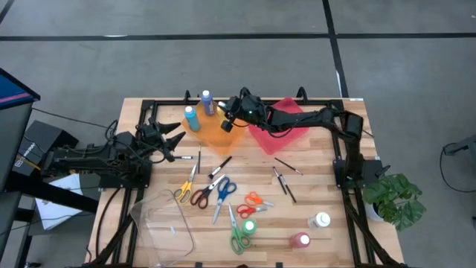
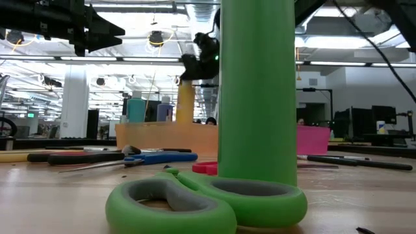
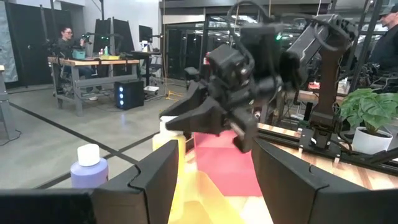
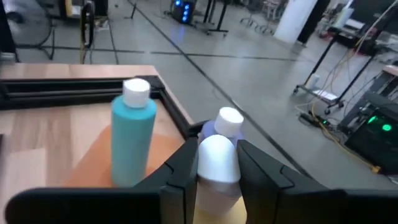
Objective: Pick & Place Paint Supplies
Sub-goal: Put the yellow paint bottle into the orange bin
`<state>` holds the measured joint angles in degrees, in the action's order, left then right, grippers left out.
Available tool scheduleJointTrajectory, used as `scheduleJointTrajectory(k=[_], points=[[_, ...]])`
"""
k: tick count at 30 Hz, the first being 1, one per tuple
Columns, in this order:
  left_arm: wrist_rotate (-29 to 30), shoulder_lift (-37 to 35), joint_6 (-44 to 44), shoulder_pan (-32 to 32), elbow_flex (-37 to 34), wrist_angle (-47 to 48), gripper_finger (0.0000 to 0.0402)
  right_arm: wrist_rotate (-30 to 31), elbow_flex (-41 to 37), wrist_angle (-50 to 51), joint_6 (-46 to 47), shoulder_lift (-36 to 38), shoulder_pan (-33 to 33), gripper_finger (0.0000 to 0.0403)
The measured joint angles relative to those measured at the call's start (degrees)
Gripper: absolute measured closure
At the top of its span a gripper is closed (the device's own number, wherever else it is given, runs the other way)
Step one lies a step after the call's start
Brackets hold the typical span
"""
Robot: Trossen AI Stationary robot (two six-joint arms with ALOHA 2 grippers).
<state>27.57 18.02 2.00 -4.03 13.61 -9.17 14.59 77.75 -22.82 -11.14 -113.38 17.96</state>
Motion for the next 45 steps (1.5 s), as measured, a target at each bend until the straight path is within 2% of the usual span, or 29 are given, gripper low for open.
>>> scheduleJointTrajectory(k=[9,17,29,41,45], points=[[0.0,0.02,-0.02,-0.04,0.0,0.1,0.0202,0.17,1.01,-1.87,0.19,-5.07,-0.04,0.0315],[0.0,0.02,-0.15,-0.04,0.0,0.12,0.0202,0.41,1.04,-1.59,0.14,-5.07,-0.02,0.0312],[0.0,0.02,-0.04,-0.04,0.0,0.14,0.0202,0.43,1.04,-1.24,0.17,-4.98,-0.31,0.0209],[0.0,0.02,-0.02,-0.07,0.0,0.22,0.0202,0.47,1.04,-2.84,-1.41,-4.98,-0.47,0.0195],[0.0,0.02,-0.02,-0.04,0.0,0.22,0.0202,0.49,1.06,-4.1,-3.46,-2.87,-1.18,0.0194]])
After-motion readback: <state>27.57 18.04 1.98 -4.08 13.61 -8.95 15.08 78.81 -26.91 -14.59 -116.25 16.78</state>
